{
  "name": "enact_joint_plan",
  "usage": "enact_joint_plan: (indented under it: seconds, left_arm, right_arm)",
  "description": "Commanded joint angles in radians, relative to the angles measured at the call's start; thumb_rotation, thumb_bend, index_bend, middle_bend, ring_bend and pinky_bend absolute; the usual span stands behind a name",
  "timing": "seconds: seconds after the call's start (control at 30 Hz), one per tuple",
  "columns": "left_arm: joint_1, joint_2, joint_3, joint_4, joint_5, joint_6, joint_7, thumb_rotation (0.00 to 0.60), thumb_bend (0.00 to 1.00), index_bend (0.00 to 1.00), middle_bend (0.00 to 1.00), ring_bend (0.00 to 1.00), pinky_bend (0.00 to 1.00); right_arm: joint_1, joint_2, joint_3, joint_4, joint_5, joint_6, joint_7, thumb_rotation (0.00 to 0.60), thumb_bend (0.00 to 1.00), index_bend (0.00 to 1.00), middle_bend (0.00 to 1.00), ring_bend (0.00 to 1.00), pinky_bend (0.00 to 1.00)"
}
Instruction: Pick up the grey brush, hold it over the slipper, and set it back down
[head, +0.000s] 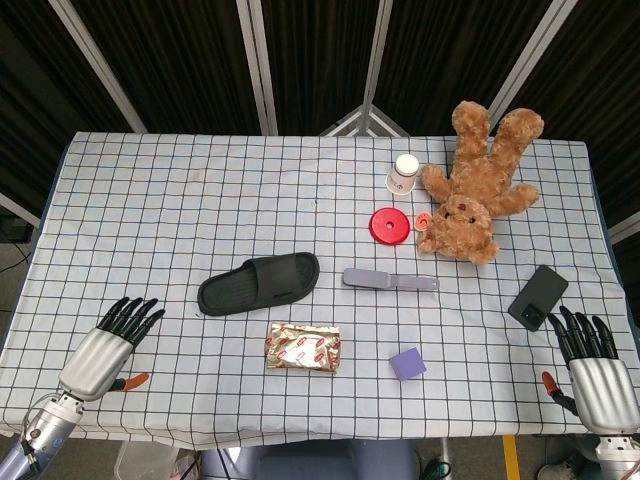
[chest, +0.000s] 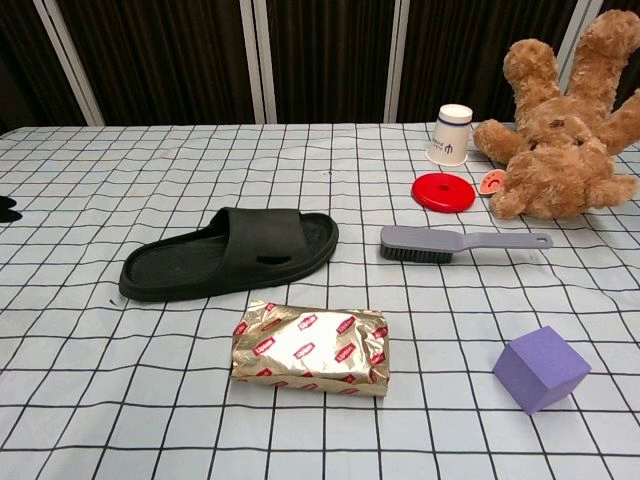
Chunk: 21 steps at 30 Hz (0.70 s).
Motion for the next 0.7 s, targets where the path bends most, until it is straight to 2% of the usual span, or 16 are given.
enact_joint_plan:
  seconds: [0.03, 0.3, 0.43, 0.6, 0.7]
  left_arm:
    - [0.003, 0.001, 0.000, -0.001, -0.003, 0.000, 0.001, 0.537, 0.07, 0.00, 0.00, 0.00, 0.03]
    - [0.001, -0.001, -0.004, -0.001, -0.011, -0.009, -0.004, 0.536, 0.07, 0.00, 0.00, 0.00, 0.03]
    - [-0.005, -0.001, -0.008, 0.004, -0.007, -0.009, -0.021, 0.535, 0.07, 0.00, 0.00, 0.00, 0.03]
    - [-0.014, 0.001, -0.010, 0.009, -0.012, -0.025, -0.039, 0.535, 0.07, 0.00, 0.00, 0.00, 0.03]
    - [-0.017, 0.000, -0.012, 0.014, -0.019, -0.034, -0.040, 0.536, 0.07, 0.00, 0.00, 0.00, 0.03]
  right_arm:
    - [0.000, 0.000, 0.000, 0.001, 0.000, -0.001, 0.001, 0.600, 0.36, 0.00, 0.00, 0.00, 0.00]
    - [0.031, -0.022, -0.008, -0.004, -0.021, -0.051, -0.018, 0.600, 0.36, 0.00, 0.00, 0.00, 0.00]
    - [0.101, -0.022, 0.012, -0.054, -0.064, -0.114, -0.049, 0.600, 0.36, 0.00, 0.00, 0.00, 0.00]
    - [0.222, -0.018, 0.064, -0.160, -0.010, -0.293, -0.090, 0.600, 0.36, 0.01, 0.00, 0.00, 0.03]
    - [0.298, -0.031, 0.111, -0.187, 0.055, -0.400, -0.123, 0.600, 0.36, 0.08, 0.03, 0.00, 0.05]
